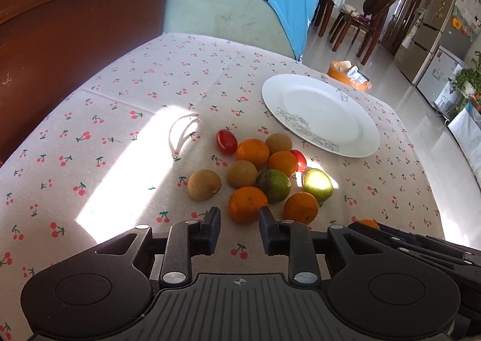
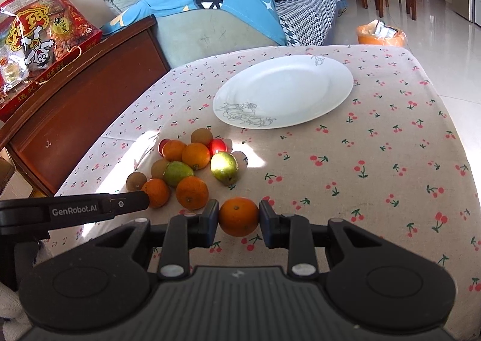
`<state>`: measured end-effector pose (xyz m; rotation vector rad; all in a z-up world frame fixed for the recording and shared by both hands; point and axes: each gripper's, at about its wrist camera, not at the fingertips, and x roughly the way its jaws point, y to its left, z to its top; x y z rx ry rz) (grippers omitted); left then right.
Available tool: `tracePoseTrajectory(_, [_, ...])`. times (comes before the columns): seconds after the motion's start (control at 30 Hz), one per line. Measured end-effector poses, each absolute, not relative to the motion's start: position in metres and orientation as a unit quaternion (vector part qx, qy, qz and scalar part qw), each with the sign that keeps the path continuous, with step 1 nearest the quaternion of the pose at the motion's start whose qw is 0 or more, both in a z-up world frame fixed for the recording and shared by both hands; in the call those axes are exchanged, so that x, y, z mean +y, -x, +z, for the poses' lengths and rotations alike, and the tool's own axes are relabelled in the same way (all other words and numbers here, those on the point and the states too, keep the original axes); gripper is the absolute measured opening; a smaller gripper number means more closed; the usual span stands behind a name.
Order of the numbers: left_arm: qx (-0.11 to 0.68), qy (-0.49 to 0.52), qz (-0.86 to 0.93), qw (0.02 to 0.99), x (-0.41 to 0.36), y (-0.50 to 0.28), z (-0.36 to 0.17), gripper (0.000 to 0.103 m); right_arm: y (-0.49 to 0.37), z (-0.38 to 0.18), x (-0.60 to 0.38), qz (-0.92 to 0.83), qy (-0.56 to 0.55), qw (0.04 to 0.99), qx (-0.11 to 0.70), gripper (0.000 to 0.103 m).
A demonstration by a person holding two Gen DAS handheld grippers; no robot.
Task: Organize fruits
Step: 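Grasp a second mandarin orange with the left gripper while the right gripper lifts its orange, then carry both oranges onto the white plate and open both grippers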
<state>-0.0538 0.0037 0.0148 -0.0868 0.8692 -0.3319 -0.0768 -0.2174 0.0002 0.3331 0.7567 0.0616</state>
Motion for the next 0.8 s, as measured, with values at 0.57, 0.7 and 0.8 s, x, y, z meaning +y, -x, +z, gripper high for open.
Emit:
tracePoseTrajectory(0.57, [0.376, 0.051, -0.16, 0.911, -0.007, 0.053, 0.028, 0.028, 0.073, 0.001, -0.227, 0.029, -0.199, 0.907, 0.371, 0.029])
tracePoseTrajectory(0.7, [0.355, 0.063, -0.184, 0.914, -0.011, 0.042, 0.053, 0.028, 0.054, 0.021, -0.233, 0.046, -0.18, 0.917, 0.354, 0.029])
tracePoseTrajectory(0.8, [0.353, 0.069, -0.205, 0.91, -0.018, 0.026, 0.063, 0.028, 0.033, 0.036, -0.241, 0.05, -0.149, 0.928, 0.339, 0.029])
